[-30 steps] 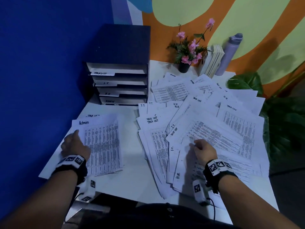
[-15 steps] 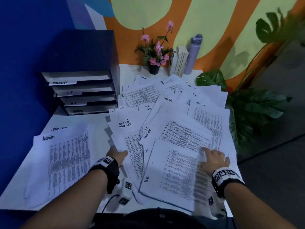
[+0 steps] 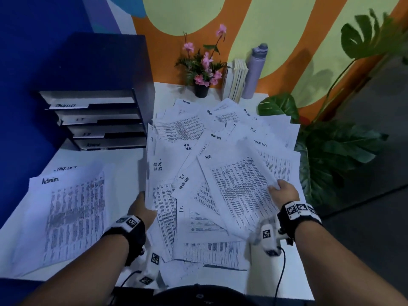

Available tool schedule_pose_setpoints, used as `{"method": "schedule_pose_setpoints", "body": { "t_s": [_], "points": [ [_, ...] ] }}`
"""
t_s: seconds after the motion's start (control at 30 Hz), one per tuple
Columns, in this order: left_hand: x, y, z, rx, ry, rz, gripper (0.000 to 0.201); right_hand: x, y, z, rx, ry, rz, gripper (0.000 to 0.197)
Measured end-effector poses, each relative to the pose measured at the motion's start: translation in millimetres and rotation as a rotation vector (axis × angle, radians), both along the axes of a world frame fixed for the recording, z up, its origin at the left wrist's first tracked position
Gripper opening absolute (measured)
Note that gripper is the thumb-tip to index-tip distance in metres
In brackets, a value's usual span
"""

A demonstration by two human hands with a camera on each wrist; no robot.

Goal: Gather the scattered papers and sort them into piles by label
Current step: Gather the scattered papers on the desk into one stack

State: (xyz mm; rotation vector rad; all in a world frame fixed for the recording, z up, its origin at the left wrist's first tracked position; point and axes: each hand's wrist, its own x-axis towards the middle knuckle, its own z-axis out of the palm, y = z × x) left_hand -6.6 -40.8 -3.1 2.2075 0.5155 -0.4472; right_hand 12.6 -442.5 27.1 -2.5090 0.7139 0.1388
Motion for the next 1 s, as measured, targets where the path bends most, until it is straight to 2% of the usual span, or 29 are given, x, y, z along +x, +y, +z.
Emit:
{"method": "schedule_pose_setpoints", "body": {
  "t_s": [0.13,0.23,0.33,0.37,0.43,0.47,0.5,0.57,0.6,0.67,0.7,0.77,0.83,1.0],
  "points": [
    [-19.5,16.9,3.8,0.005,0.026,-0.032,0.055,10.6,9.4,-3.8,-0.053,0.123,0.088,0.017],
    [-33.9,31.1,2.6,0.021,0.056,-0.041,0.06,8.4,24.6,-6.6,0.029,0.201,0.157,0.062],
    [-41.6,42.1,-3.9,0.052,0.092,-0.02,0.065,0.9,42.5,-8.9,0.023,0.261,0.236,0.07],
    [-42.4,44.4,-6.6,0.071,0.081,0.012,0.073,-2.8,47.8,-10.4,0.025,0.284,0.266,0.07],
    [-42.8,41.5,-6.7,0.131,-0.009,0.088,0.109,-10.5,58.3,-14.4,0.027,0.333,0.302,0.066],
    [-41.9,38.2,-5.9,0.235,-0.058,0.097,0.122,-13.4,62.5,-17.5,0.031,0.33,0.313,0.059],
    [-41.2,33.0,-2.6,0.382,-0.089,0.081,0.126,-15.6,66.1,-19.1,0.039,0.303,0.316,0.049],
    [-39.3,22.0,4.7,0.585,-0.114,-0.009,0.109,-16.6,70.3,-17.6,0.073,0.232,0.259,0.035],
    [-37.4,18.3,4.6,0.587,-0.116,-0.075,0.092,-16.7,69.9,-15.8,0.101,0.202,0.211,0.035],
    [-31.7,11.9,2.7,0.367,-0.041,-0.14,0.054,-16.9,64.3,-12.1,0.173,0.134,0.097,0.043],
    [-30.2,9.1,0.6,0.29,0.038,-0.188,0.047,-17.8,60.5,-10.5,0.203,0.098,0.043,0.043],
    [-29.5,2.3,-1.8,0.202,0.114,-0.247,0.048,-22.1,53.4,-10.2,0.247,0.069,-0.039,0.031],
    [-27.4,-1.9,-1.5,0.151,0.086,-0.252,0.045,-28.6,47.7,-11.5,0.266,0.076,-0.077,0.015],
    [-20.2,8.4,3.9,0.167,0.029,-0.187,0.037,-45.7,33.3,-11.3,0.243,0.01,-0.139,0.01]
  ]
}}
